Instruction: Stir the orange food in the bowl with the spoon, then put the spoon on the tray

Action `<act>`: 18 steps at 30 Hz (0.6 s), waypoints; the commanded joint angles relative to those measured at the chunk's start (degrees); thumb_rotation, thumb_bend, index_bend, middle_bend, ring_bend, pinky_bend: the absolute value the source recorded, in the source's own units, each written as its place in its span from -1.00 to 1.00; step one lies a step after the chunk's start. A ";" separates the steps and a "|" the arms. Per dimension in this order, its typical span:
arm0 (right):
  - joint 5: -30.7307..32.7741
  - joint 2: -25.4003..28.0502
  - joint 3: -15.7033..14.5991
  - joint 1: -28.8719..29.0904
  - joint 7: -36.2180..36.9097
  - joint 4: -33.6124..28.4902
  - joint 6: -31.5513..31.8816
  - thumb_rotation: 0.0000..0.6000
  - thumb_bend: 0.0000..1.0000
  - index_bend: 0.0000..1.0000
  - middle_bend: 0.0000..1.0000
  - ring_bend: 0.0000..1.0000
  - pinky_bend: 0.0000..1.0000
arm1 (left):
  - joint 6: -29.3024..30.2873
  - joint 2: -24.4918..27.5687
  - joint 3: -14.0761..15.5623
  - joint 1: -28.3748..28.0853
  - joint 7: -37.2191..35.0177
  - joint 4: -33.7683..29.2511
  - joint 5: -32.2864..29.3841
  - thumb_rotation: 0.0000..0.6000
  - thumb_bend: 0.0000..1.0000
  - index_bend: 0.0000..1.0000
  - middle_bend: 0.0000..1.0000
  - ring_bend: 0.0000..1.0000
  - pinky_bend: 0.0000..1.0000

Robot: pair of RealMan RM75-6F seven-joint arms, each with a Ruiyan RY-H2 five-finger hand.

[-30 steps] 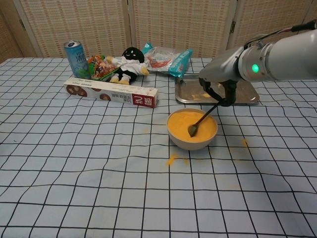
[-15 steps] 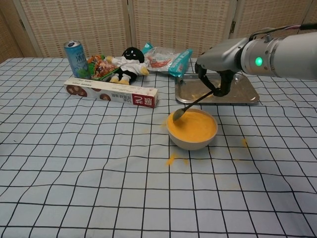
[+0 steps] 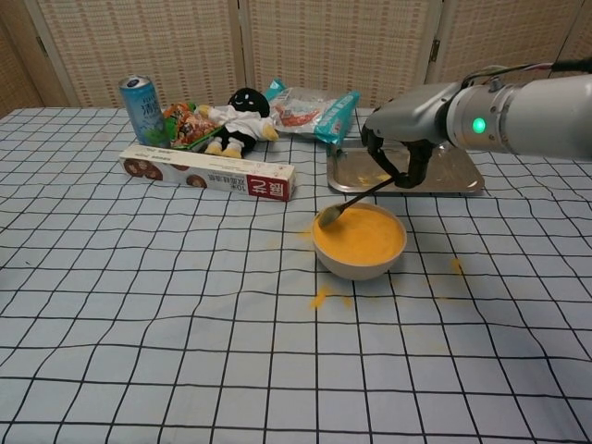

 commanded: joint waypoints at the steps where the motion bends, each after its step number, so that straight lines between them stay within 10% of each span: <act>1: 1.79 0.21 -0.62 0.73 -2.24 -0.19 -0.76 1.00 0.74 1.00 -0.72 -1.00 -0.97 | -0.07 -0.01 0.03 -0.02 0.00 0.01 0.00 1.00 -0.05 -1.00 -1.00 -1.00 -0.78; 18: 9.16 9.39 -4.37 3.30 -7.34 -13.01 -0.87 1.00 0.74 1.00 -0.72 -1.00 -0.98 | 0.24 -0.24 0.35 0.11 1.06 -0.46 0.73 1.00 -0.05 -1.00 -1.00 -1.00 -0.78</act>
